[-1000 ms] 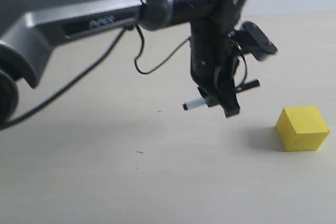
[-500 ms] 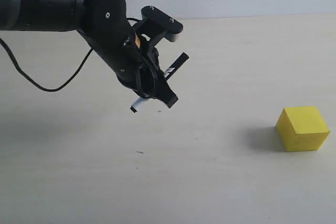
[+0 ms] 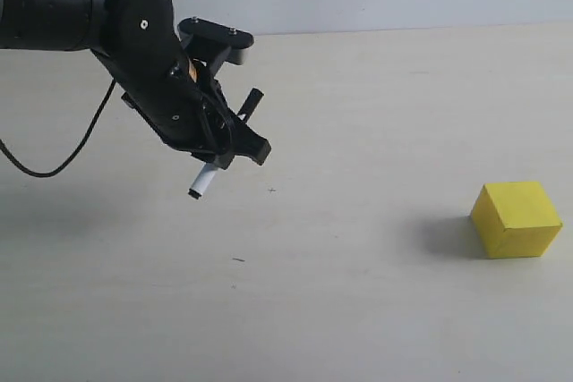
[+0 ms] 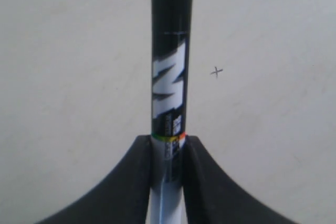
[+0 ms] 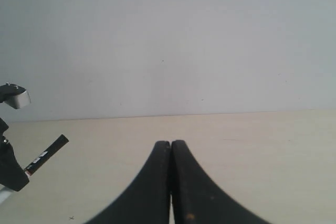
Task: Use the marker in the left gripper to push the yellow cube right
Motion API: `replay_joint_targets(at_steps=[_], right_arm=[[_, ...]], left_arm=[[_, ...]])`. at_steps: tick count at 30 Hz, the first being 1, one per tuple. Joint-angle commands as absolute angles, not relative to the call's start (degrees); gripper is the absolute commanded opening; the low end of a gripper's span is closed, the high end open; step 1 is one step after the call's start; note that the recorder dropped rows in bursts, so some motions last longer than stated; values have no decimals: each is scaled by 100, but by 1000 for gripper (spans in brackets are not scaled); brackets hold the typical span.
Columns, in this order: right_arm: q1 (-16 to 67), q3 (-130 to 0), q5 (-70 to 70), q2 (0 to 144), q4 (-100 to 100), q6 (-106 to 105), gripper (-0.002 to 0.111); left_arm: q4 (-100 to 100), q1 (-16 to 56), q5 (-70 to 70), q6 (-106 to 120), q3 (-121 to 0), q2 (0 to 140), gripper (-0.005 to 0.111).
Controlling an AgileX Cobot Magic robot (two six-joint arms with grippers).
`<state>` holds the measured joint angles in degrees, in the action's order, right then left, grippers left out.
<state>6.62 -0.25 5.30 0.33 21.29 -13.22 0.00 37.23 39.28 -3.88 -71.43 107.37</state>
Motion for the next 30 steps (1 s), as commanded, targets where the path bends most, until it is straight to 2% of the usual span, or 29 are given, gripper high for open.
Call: replay_joint_targets(at_steps=[1, 10, 18, 25, 30], right_arm=[[669, 0, 502, 0, 2101, -1337, 0], [669, 0, 502, 0, 2101, -1337, 0], [669, 0, 502, 0, 2101, -1337, 0], [669, 0, 502, 0, 2101, -1337, 0], [669, 0, 502, 0, 2101, -1337, 0]], left_arm=[[-219, 3777, 3919, -522, -7106, 10797, 0], [-707, 3777, 3754, -1819, -7083, 11287, 0], [-1021, 3837, 3635, -1832, -7083, 11298, 0], [-1770, 4059, 2629, -1821, -7083, 11465, 0], [-2264, 4070, 2858, -1821, -7083, 11751, 0]])
